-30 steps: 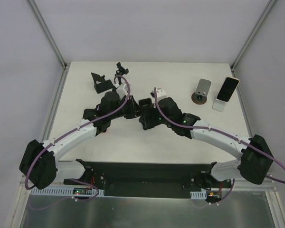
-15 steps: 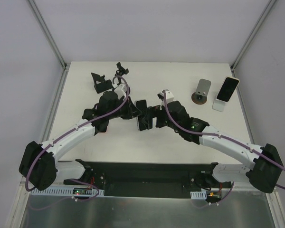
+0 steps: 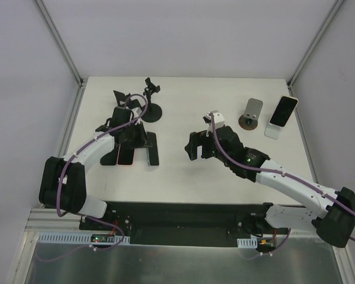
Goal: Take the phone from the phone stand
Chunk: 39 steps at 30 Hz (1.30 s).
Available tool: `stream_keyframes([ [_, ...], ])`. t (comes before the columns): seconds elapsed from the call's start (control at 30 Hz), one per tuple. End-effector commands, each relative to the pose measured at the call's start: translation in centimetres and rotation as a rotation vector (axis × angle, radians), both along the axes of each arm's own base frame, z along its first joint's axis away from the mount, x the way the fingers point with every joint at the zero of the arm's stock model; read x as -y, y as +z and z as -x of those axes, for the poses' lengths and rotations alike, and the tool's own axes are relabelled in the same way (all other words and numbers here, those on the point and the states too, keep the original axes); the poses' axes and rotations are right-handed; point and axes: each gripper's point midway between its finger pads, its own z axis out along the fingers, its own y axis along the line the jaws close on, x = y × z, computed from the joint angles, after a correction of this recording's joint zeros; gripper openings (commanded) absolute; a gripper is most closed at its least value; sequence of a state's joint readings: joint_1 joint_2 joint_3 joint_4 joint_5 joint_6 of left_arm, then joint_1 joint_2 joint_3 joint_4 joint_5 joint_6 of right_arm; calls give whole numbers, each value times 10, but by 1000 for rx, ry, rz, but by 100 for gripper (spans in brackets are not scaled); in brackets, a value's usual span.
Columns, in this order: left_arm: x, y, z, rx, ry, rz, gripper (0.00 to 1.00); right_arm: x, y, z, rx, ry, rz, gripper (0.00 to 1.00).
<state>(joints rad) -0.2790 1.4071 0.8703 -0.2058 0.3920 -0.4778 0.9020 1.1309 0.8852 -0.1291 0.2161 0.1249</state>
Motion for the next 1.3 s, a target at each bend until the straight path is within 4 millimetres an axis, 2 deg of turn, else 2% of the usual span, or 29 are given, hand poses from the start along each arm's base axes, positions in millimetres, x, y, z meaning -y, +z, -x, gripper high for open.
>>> stream_keyframes([
  [0.0,-8,2,-6,-38,-77,-6,0,15,8,-3,39,-26,20,96],
  [0.07,-9,0,-10,-50,-96,-8,0,18,7,-3,41,-27,29,96],
  [0.1,-12,-9,-10,-87,-97,-18,0,19,6,-4,39,-30,31,96],
  [0.17,-13,-9,-17,-90,-109,-31,0,20,6,-4,39,-29,32,96],
  [0.2,-15,-17,-16,-129,-114,-40,0,21,5,-4,37,-31,32,96],
  [0.4,-29,-26,-29,-164,-98,-71,3,28,2,-5,32,-52,28,96],
  [0.53,-40,-33,-28,-190,-73,-100,17,33,0,-5,29,-68,28,96],
  [0.57,-42,-34,-28,-194,-69,-106,24,34,0,-6,29,-75,27,96],
  [0.67,-44,-36,-28,-194,-67,-119,34,34,0,-6,24,-77,23,96],
  [1.0,-43,-38,-36,-210,-50,-119,49,30,-1,-7,8,-68,16,96],
  [1.13,-49,-41,-35,-220,-19,-147,54,30,0,-7,8,-73,12,96],
  [1.2,-50,-37,-34,-214,3,-151,57,31,0,-8,11,-77,13,96],
  [1.27,-44,-28,-32,-189,8,-161,64,31,-1,-8,10,-80,14,96],
])
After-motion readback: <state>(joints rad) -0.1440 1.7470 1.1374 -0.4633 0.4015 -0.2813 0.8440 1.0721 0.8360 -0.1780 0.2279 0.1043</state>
